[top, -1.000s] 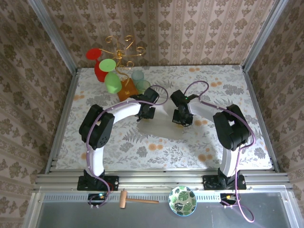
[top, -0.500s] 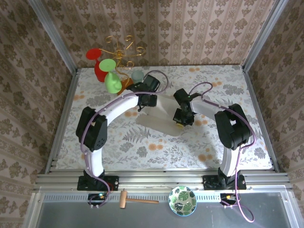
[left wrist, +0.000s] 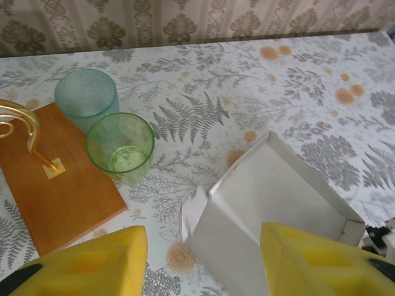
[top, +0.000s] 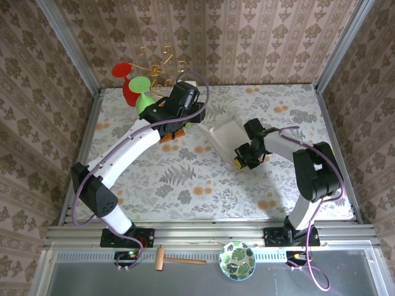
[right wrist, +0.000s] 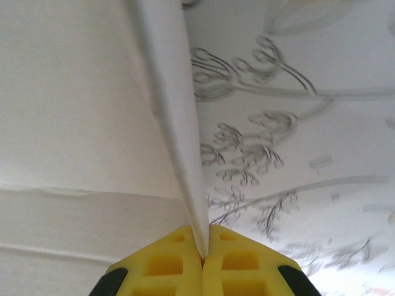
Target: Fold the paper box
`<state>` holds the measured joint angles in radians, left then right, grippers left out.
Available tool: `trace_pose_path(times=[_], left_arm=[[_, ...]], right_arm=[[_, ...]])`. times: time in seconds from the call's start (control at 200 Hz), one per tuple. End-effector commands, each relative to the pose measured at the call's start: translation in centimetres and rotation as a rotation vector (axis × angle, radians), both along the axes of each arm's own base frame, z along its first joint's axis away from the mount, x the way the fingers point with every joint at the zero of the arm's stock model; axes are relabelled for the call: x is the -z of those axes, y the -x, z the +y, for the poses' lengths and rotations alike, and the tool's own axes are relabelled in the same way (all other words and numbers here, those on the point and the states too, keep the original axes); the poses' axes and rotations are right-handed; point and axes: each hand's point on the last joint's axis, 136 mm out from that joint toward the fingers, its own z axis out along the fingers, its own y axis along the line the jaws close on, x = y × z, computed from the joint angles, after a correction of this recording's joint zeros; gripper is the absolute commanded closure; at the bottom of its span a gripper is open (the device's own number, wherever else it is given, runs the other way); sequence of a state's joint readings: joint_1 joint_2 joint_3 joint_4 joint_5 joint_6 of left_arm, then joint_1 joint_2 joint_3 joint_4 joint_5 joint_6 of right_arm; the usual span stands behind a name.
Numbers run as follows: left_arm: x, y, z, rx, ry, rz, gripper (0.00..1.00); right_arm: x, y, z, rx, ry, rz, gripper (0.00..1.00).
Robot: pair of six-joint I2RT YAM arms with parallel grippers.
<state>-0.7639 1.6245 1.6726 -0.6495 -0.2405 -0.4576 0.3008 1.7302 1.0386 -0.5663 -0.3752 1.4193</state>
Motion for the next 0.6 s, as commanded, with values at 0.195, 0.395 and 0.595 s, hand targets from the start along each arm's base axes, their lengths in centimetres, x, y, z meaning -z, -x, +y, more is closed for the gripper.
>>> trace_pose_path(times=[0.195,0.395,0.595], left_arm=[[1.1,3.9,-1.8,0.175,-0.027,0.158,0.46],[2.1,2.6,-4.0,0.212,-0.042,0.167,0.45],[3.6,1.6,-5.9,0.255,-0.062,0.177,0.44]], right_arm=[[-2.8,-1.8,2.1,0.386,-0.175,0.144,1.0],[-2.1,-2.2,3.0,0.401,-0.19,0.152,1.0],[-1.3,-2.1,3.6,0.408,-0.21,0.155,1.0]])
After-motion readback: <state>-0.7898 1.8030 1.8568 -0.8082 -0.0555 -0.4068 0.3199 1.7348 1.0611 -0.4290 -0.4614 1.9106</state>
